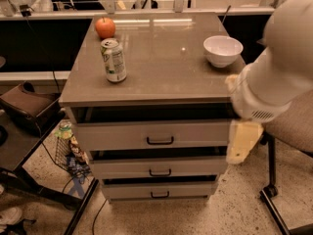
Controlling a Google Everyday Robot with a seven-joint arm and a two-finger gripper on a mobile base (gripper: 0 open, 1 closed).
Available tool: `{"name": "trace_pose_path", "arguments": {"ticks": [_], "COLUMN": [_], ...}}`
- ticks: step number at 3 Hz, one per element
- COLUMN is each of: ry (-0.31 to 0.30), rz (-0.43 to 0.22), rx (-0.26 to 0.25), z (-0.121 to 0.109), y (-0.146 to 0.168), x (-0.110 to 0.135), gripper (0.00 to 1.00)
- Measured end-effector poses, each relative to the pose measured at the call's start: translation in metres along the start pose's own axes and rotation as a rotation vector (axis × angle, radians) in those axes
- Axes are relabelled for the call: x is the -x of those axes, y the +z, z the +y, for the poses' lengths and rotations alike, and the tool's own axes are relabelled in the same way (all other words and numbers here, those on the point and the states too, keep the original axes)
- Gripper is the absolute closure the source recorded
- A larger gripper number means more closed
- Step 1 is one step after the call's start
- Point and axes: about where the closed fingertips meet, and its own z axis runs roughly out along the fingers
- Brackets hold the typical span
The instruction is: Open top drawer
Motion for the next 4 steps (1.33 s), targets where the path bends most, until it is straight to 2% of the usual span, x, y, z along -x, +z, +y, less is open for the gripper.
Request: {"name": "trace_pose_path", "arguments": {"ticks": [1, 2, 3, 4], "ry": [-0.060, -0.094, -0.097, -0.119], "rz": [-0.018, -0.056, -0.060, -0.037], "rx": [0.017, 0.017, 0.010, 0.030], "z": [0.032, 0.056, 0.057, 0.058], "y": [0.077, 0.111, 0.114, 0.130], "x": [0.015, 0.032, 0.033, 0.049], "gripper": [0.00, 0.00, 0.00, 0.00]}}
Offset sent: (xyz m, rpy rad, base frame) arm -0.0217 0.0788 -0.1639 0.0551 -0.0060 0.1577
